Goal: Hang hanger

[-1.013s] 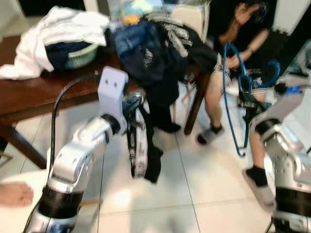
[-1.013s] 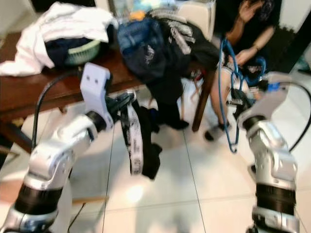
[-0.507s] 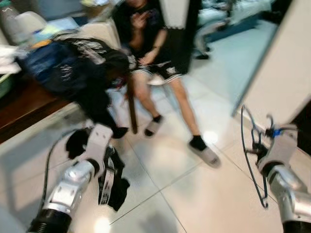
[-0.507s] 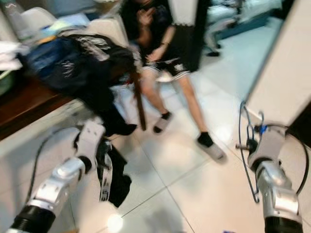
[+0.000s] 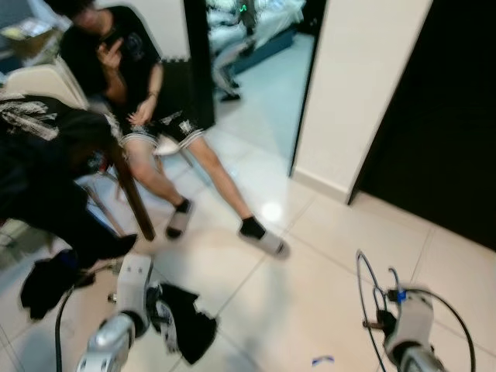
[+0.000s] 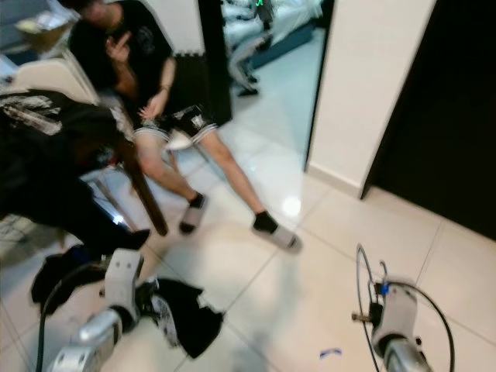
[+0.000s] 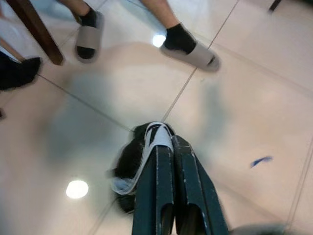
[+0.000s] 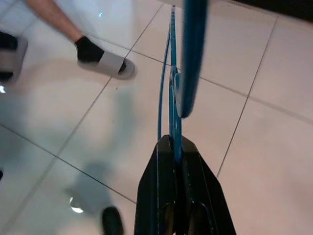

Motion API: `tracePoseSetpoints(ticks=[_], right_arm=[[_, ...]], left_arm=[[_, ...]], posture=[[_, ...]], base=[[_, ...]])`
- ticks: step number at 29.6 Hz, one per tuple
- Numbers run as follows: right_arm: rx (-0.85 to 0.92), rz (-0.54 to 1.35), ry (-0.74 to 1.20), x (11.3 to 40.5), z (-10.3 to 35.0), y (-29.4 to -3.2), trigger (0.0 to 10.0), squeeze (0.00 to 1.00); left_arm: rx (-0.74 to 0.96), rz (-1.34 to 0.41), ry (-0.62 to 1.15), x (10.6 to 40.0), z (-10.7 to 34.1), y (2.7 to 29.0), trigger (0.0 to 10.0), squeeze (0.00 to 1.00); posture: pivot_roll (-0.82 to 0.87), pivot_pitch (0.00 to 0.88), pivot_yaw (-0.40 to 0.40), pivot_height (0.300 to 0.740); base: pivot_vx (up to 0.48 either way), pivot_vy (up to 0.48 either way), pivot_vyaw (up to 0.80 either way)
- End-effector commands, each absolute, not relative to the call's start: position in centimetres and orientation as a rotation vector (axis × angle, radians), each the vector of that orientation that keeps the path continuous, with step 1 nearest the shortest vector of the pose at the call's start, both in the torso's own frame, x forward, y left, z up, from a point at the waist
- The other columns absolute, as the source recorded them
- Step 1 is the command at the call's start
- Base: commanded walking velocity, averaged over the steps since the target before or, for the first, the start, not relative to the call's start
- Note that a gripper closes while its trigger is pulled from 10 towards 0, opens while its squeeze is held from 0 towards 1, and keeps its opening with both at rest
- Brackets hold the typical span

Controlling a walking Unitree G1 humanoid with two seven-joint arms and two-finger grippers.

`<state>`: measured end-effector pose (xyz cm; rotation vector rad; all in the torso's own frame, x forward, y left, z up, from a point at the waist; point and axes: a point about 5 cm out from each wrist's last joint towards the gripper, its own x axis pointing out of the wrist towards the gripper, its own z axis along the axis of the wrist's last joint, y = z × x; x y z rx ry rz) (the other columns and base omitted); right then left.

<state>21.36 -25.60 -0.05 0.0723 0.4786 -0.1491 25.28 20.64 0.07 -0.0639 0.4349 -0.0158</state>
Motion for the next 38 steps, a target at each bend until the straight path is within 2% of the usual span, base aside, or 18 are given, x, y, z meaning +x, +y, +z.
tracePoseSetpoints(ticks=[1, 3, 8, 13, 18, 24, 29, 32, 36, 38], right_arm=[[0.116, -0.159, 0.496, 20.6, -0.9, -25.6, 10.0, 0.0], [0.145, -0.155, 0.494, 20.7, -1.1, -26.4, 10.0, 0.0], [0.212, -0.156, 0.481, 20.8, -1.4, -27.3, 10.0, 0.0], [0.252, -0.21, 0.467, 21.0, -1.5, -29.1, 10.0, 0.0], [0.291, -0.218, 0.462, 21.1, -1.6, -29.5, 10.0, 0.0], [0.308, -0.184, 0.461, 21.0, -1.4, -30.1, 10.0, 0.0], [0.32, -0.179, 0.47, 19.9, -1.7, -31.1, 10.0, 0.0], [0.339, -0.181, 0.47, 18.7, -2.1, -31.6, 10.0, 0.0], [0.354, -0.142, 0.457, 18.1, -2.2, -31.4, 10.0, 0.0], [0.369, -0.117, 0.426, 18.7, -2.1, -29.8, 10.0, 0.0]], left_arm=[[-0.116, 0.011, 0.421, 25.1, -0.1, 21.0, 10.0, 0.0], [-0.202, 0.002, 0.409, 25.5, -0.2, 21.0, 10.0, 0.0], [-0.145, -0.062, 0.4, 25.8, -0.3, 20.4, 10.0, 0.0], [-0.162, -0.052, 0.388, 26.7, -0.4, 19.4, 10.0, 0.0], [-0.171, -0.055, 0.377, 27.2, -0.1, 19.0, 10.0, 0.0], [-0.17, -0.07, 0.344, 27.6, 0.4, 18.6, 10.0, 0.0], [-0.169, -0.068, 0.334, 27.3, 0.3, 18.7, 10.0, 0.0], [-0.167, -0.071, 0.325, 26.6, 0.2, 19.2, 10.0, 0.0], [-0.168, -0.073, 0.314, 26.1, 0.2, 19.5, 10.0, 0.0], [-0.175, -0.069, 0.321, 25.3, -0.1, 19.8, 10.0, 0.0]], posture=[[0.0, 0.066, 0.017, 0.74], [-0.01, 0.061, 0.007, 0.74], [-0.01, 0.052, 0.005, 0.74], [-0.03, 0.027, -0.007, 0.74], [-0.04, 0.018, -0.008, 0.74], [-0.04, 0.039, -0.017, 0.74], [-0.04, 0.047, -0.018, 0.74], [-0.03, 0.094, -0.023, 0.74], [-0.01, 0.122, -0.022, 0.74], [0.0, 0.121, -0.021, 0.74]], base=[[0.0, 0.0, -0.8], [0.0, 0.0, -0.8], [0.0, 0.0, -0.8], [0.0, 0.0, -0.8], [0.0, 0.0, -0.8], [0.0, 0.0, -0.8], [0.0, 0.0, -0.8], [0.0, 0.0, -0.8], [0.0, 0.0, -0.8], [0.0, 0.0, -0.8]])
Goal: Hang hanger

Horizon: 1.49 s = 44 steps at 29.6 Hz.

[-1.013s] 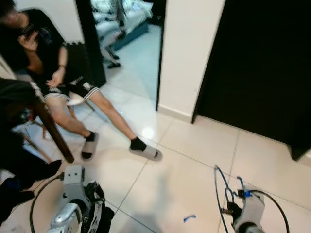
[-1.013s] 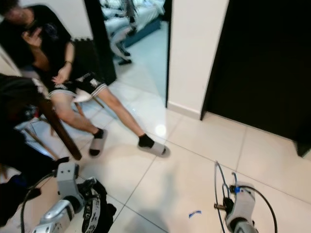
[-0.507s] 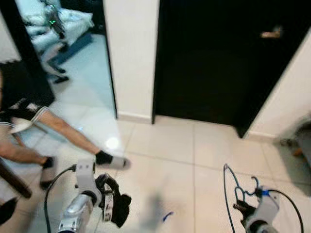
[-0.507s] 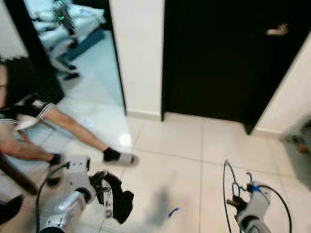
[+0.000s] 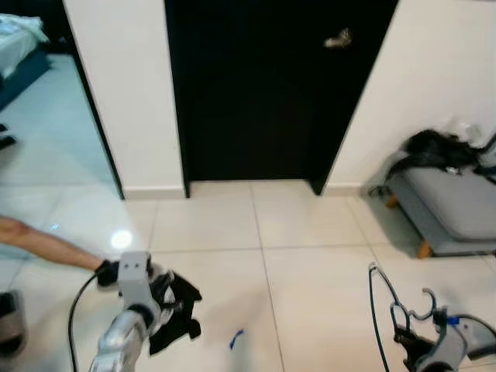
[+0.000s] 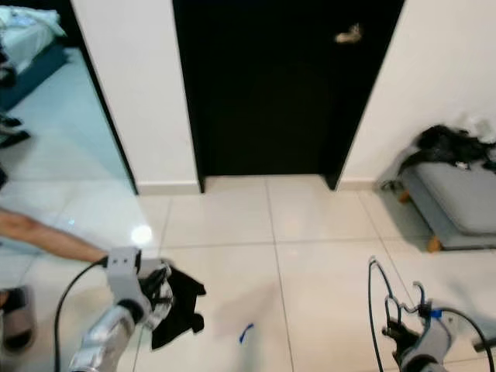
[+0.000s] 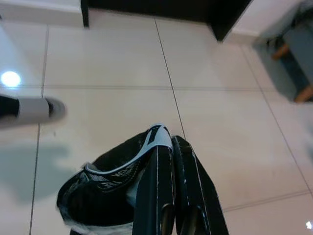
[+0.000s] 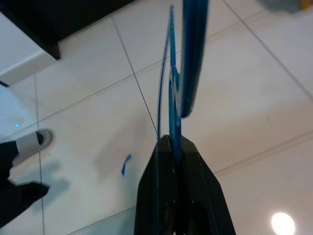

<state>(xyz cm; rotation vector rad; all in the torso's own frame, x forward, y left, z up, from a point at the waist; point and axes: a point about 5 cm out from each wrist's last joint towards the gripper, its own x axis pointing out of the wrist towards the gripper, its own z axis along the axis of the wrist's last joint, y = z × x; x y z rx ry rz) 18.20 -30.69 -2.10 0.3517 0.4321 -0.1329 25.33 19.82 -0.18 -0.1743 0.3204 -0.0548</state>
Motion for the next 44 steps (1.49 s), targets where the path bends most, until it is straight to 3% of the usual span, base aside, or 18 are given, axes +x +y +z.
tracePoseSetpoints(ticks=[1, 18, 28, 30, 32, 33, 37, 40, 41, 44], right_arm=[[0.369, -0.117, 0.426, 18.7, -2.1, -29.8, 10.0, 0.0], [0.385, -0.064, 0.375, 18.6, -1.4, -27.0, 10.0, 0.0], [0.378, -0.018, 0.384, 18.2, -1.0, -25.8, 10.0, 0.0], [0.38, 0.019, 0.372, 18.5, -0.5, -25.3, 10.0, 0.0], [0.362, 0.115, 0.3, 20.3, 1.7, -24.3, 10.0, 0.0], [0.362, 0.115, 0.3, 20.3, 1.7, -24.3, 10.0, 0.0], [0.278, 0.252, 0.136, 25.0, 7.4, -23.5, 10.0, 0.0], [0.261, 0.278, 0.107, 25.7, 8.5, -23.4, 10.0, 0.0], [0.212, 0.353, 0.035, 27.4, 11.4, -22.6, 10.0, 0.0], [0.174, 0.407, -0.021, 28.5, 13.9, -21.8, 10.0, 0.0]], left_arm=[[-0.175, -0.069, 0.321, 25.3, -0.1, 19.8, 10.0, 0.0], [-0.164, -0.099, 0.342, 24.1, -0.2, 21.1, 10.0, 0.0], [0.02, -0.212, 0.258, 26.0, 2.6, 21.3, 10.0, 0.0], [0.034, -0.227, 0.198, 27.4, 4.4, 21.4, 10.0, 0.0], [0.033, -0.266, 0.042, 30.8, 9.9, 21.1, 10.0, 0.0], [0.033, -0.266, 0.042, 30.8, 9.9, 21.1, 10.0, 0.0], [-0.025, -0.345, -0.202, 35.4, 19.7, 18.2, 10.0, 0.0], [-0.034, -0.355, -0.228, 36.0, 21.0, 17.6, 10.0, 0.0], [-0.029, -0.399, -0.276, 37.1, 23.7, 15.4, 10.0, 0.0], [-0.003, -0.423, -0.306, 37.9, 25.5, 13.6, 10.0, 0.0]], posture=[[0.0, 0.121, -0.021, 0.74], [0.01, 0.12, 0.012, 0.74], [0.01, 0.137, 0.035, 0.74], [0.01, 0.142, 0.035, 0.74], [0.01, 0.147, 0.031, 0.74], [0.01, 0.147, 0.031, 0.74], [0.01, 0.147, 0.024, 0.74], [0.01, 0.147, 0.024, 0.74], [0.01, 0.149, 0.027, 0.74], [0.0, 0.148, 0.029, 0.74]], base=[[0.0, 0.0, -0.8], [0.0, 0.0, -0.8], [0.0, 0.0, -0.8], [0.0, 0.0, -0.8], [0.0, 0.0, -0.8], [0.0, 0.0, -0.8], [0.0, 0.0, -0.18], [0.0, 0.0, 0.0], [0.0, 0.0, 0.0], [0.0, 0.0, 0.0]])
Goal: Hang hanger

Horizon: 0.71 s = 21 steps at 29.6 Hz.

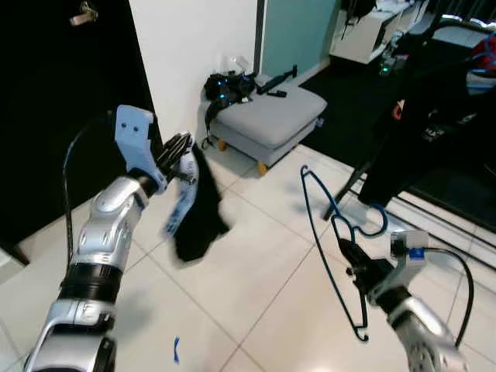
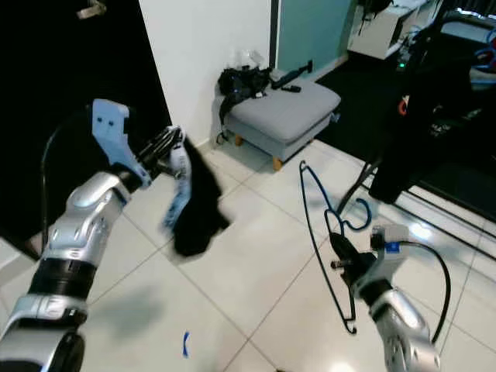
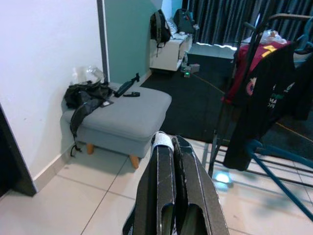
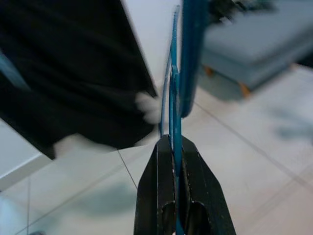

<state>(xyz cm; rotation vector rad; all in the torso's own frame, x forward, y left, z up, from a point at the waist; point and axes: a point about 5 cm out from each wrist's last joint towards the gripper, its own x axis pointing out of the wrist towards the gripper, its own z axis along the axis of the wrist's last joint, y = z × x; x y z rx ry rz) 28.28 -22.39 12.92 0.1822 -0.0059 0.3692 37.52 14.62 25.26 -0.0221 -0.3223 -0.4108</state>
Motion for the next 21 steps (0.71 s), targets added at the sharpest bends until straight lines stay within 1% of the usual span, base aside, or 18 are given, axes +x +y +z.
tracePoseSetpoints(ticks=[1, 2, 4, 6, 7, 8, 14, 16, 21], right_arm=[[0.167, 0.428, -0.044, 28.8, 14.8, -21.4, 10.0, 0.0], [0.167, 0.428, -0.044, 28.8, 14.8, -21.4, 10.0, 0.0], [0.154, 0.483, -0.074, 28.9, 16.5, -20.5, 10.0, 0.0], [0.154, 0.483, -0.074, 28.9, 16.5, -20.5, 10.0, 0.0], [0.14, 0.554, -0.095, 28.6, 18.0, -19.8, 10.0, 0.0], [0.133, 0.587, -0.103, 28.4, 18.6, -19.5, 10.0, 0.0], [0.118, 0.631, -0.112, 28.0, 19.5, -19.3, 10.0, 0.0], [0.049, 0.71, -0.101, 26.8, 20.8, -19.5, 10.0, 0.0], [-0.005, 0.761, -0.085, 25.9, 21.6, -19.8, 10.0, 0.0]], left_arm=[[0.013, -0.42, -0.315, 38.2, 26.1, 13.0, 10.0, 0.0], [0.013, -0.42, -0.315, 38.2, 26.1, 13.0, 10.0, 0.0], [0.032, -0.44, -0.327, 38.4, 27.3, 12.0, 10.0, 0.0], [0.032, -0.44, -0.327, 38.4, 27.3, 12.0, 10.0, 0.0], [0.09, -0.468, -0.347, 38.5, 28.2, 11.3, 10.0, 0.0], [0.121, -0.478, -0.357, 38.6, 28.6, 11.0, 10.0, 0.0], [0.145, -0.49, -0.374, 38.7, 29.2, 10.7, 10.0, 0.0], [0.132, -0.504, -0.407, 38.6, 30.8, 9.8, 10.0, 0.0], [0.129, -0.51, -0.419, 38.6, 31.6, 9.0, 10.0, 0.0]], posture=[[0.0, 0.149, 0.032, 0.74], [0.0, 0.149, 0.032, 0.74], [-0.01, 0.149, 0.032, 0.74], [-0.01, 0.149, 0.032, 0.74], [-0.02, 0.153, 0.037, 0.74], [-0.02, 0.153, 0.037, 0.74], [-0.02, 0.154, 0.042, 0.74], [-0.03, 0.156, 0.046, 0.74], [-0.03, 0.157, 0.047, 0.74]], base=[[0.0, 0.0, 0.0], [0.0, 0.0, 0.0], [0.0, 0.0, 0.0], [0.0, 0.0, 0.0], [0.0, 0.0, 0.0], [0.0, 0.0, 0.0], [0.0, 0.0, 0.0], [0.0, 0.0, 0.0], [0.0, 0.0, 0.0]])
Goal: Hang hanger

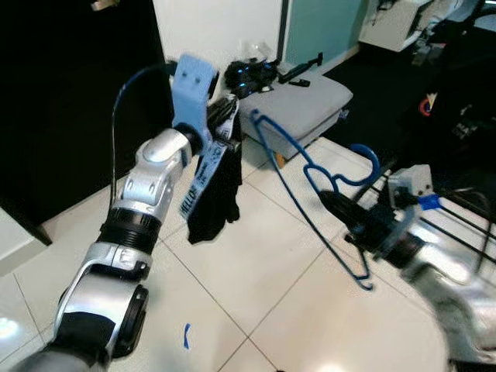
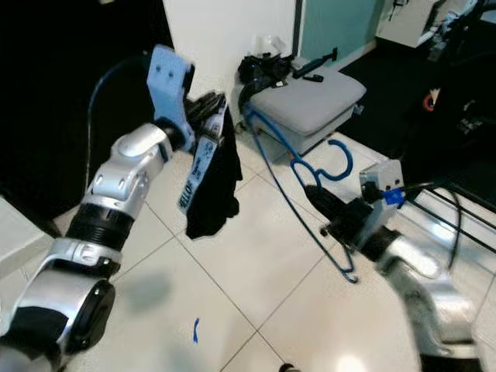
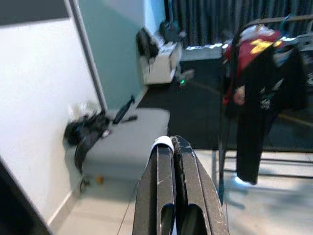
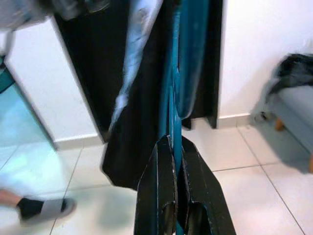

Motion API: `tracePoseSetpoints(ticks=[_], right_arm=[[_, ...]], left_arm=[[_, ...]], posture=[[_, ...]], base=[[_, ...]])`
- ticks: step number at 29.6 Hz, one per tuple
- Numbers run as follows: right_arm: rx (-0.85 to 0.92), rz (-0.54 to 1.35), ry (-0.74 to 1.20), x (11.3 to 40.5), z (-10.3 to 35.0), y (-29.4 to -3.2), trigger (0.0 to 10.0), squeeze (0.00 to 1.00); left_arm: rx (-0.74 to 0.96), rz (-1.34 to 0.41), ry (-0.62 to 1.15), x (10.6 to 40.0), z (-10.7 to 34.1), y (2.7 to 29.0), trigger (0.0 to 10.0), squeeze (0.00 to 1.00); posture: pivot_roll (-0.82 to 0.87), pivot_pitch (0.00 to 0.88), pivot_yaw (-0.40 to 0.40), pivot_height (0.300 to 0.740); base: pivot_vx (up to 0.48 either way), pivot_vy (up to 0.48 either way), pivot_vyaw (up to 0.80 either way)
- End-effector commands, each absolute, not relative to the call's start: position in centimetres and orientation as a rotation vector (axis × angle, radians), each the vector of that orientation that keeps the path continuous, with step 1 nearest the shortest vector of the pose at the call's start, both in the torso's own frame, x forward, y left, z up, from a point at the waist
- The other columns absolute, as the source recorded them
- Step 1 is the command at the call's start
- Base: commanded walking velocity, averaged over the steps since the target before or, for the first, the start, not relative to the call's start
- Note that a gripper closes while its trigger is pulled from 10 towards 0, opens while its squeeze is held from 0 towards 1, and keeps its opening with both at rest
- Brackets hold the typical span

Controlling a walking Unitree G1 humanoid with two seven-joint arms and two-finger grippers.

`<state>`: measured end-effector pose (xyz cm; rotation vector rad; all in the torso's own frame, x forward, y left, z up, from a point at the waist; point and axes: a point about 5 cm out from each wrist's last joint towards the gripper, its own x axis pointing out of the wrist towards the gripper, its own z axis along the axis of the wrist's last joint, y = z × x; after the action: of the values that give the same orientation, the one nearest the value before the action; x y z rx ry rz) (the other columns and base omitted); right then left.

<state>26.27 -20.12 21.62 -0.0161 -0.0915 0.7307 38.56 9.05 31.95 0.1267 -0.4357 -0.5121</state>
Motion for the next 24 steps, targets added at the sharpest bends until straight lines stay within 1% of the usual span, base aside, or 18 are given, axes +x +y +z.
tracePoseSetpoints(ticks=[1, 3, 4, 5, 7, 8, 13, 14, 21, 23, 24], right_arm=[[-0.031, 0.776, -0.069, 25.5, 21.8, -20.1, 10.0, 0.0], [-0.068, 0.798, -0.034, 24.7, 21.9, -20.6, 10.0, 0.0], [-0.08, 0.799, -0.006, 24.3, 21.9, -20.9, 10.0, 0.0], [-0.08, 0.799, -0.006, 24.3, 21.9, -20.9, 10.0, 0.0], [-0.066, 0.81, 0.011, 24.0, 21.9, -20.8, 10.0, 0.0], [-0.066, 0.81, 0.011, 24.0, 21.9, -20.8, 10.0, 0.0], [-0.095, 0.82, 0.008, 23.9, 22.0, -20.5, 10.0, 0.0], [-0.105, 0.833, 0.022, 23.8, 22.0, -20.4, 10.0, 0.0], [-0.133, 0.889, 0.072, 23.1, 22.0, -20.0, 10.0, 0.0], [-0.142, 0.907, 0.076, 22.9, 22.1, -19.4, 10.0, 0.0], [-0.142, 0.907, 0.076, 22.9, 22.1, -19.4, 10.0, 0.0]], left_arm=[[0.136, -0.506, -0.422, 38.6, 31.7, 8.8, 10.0, 0.0], [0.142, -0.461, -0.417, 38.9, 31.8, 9.0, 10.0, 0.0], [0.105, -0.369, -0.374, 39.6, 31.9, 10.2, 10.0, 0.0], [0.105, -0.369, -0.374, 39.6, 31.9, 10.2, 10.0, 0.0], [0.052, -0.294, -0.333, 40.2, 32.0, 11.3, 10.0, 0.0], [0.052, -0.294, -0.333, 40.2, 32.0, 11.3, 10.0, 0.0], [-0.051, -0.166, -0.228, 40.9, 31.7, 13.1, 10.0, 0.0], [-0.083, -0.139, -0.209, 41.0, 31.6, 13.4, 10.0, 0.0], [-0.183, -0.097, -0.165, 41.1, 31.3, 13.5, 10.0, 0.0], [-0.246, -0.116, -0.143, 40.9, 31.4, 12.4, 10.0, 0.0], [-0.246, -0.116, -0.143, 40.9, 31.4, 12.4, 10.0, 0.0]], posture=[[-0.03, 0.158, 0.05, 0.74], [-0.04, 0.158, 0.05, 0.74], [-0.04, 0.16, 0.05, 0.74], [-0.04, 0.16, 0.05, 0.74], [-0.04, 0.161, 0.051, 0.74], [-0.04, 0.161, 0.051, 0.74], [-0.03, 0.163, 0.051, 0.74], [-0.03, 0.163, 0.052, 0.74], [-0.03, 0.164, 0.052, 0.74], [-0.03, 0.165, 0.051, 0.74], [-0.03, 0.165, 0.051, 0.74]], base=[[0.0, 0.0, 0.0], [0.0, 0.0, 0.0], [0.0, 0.0, 0.0], [0.0, 0.0, 0.0], [0.0, 0.0, -0.7], [0.0, 0.0, -0.7], [0.0, 0.0, -0.8], [0.0, 0.0, 0.0], [0.0, 0.0, 0.0], [0.0, 0.0, 0.0], [0.0, 0.0, 0.0]])
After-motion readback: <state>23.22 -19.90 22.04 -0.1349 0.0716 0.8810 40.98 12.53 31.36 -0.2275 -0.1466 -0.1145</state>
